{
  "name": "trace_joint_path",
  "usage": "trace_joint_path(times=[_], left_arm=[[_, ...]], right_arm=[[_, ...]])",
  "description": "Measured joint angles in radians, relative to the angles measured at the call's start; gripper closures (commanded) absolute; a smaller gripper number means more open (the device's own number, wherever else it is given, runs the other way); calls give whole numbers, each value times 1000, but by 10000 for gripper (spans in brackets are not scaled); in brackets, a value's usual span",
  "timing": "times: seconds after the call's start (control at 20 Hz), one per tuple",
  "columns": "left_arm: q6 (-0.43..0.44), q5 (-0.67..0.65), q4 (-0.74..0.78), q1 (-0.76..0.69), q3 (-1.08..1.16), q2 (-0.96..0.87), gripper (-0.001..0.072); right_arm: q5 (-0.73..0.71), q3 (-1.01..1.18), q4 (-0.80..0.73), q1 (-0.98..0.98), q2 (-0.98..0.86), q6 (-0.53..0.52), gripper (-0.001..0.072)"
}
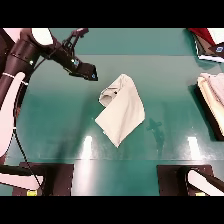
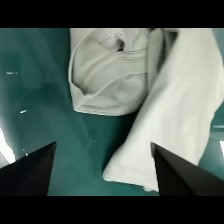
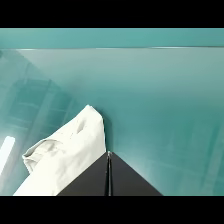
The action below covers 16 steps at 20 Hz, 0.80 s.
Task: Fold the shirts.
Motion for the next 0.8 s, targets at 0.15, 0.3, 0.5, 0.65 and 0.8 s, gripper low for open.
trace_joint_path(times=[0.15, 0.3, 0.5, 0.65, 0.8], left_arm=[[79, 105, -92, 21, -143, -40, -4], [162, 179, -175, 30, -235, -97, -4], [222, 256, -250, 32, -285, -156, -2], [251, 307, -277, 9, -296, -177, 105], [262, 356, -291, -18, -299, -184, 682]], right_arm=[[2, 0, 0, 0, 0, 0, 694], [16, 0, 0, 0, 0, 0, 694], [32, -2, 1, 0, 0, 0, 694], [39, -32, 2, 1, 0, 0, 694], [42, -99, 6, 8, 0, 1, 694]])
